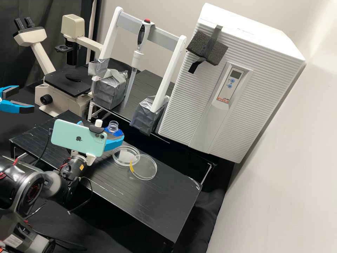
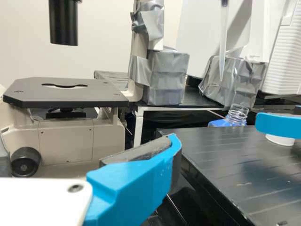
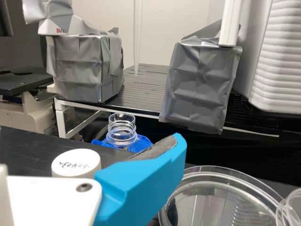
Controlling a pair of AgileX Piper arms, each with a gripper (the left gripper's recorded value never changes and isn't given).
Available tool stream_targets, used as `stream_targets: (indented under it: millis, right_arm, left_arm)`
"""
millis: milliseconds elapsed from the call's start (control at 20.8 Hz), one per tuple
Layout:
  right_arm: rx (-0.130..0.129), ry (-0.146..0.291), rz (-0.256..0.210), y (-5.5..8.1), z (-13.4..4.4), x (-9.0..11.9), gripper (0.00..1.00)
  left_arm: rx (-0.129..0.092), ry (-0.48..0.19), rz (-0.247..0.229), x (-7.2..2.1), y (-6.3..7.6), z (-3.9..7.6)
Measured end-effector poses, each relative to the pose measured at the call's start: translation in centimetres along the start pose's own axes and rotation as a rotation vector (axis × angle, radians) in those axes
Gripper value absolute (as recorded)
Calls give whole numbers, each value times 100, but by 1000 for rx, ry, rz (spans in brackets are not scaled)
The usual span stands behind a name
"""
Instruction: Close the bottle
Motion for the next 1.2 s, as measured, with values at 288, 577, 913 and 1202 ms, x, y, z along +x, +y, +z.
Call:
stream_targets:
  millis: [288,577,913,1202]
  right_arm:
    - [2,6,-45,-89,-11,26,100]
    - [2,10,-62,-124,-19,33,100]
    - [2,14,-58,-115,-27,44,100]
    - [1,20,-52,-99,-42,61,0]
  left_arm:
    - [0,-11,-4,25,-4,13]
    - [-1,-9,-3,25,-3,11]
    - [5,-14,8,70,32,2]
    - [-2,-11,-4,80,5,-6]
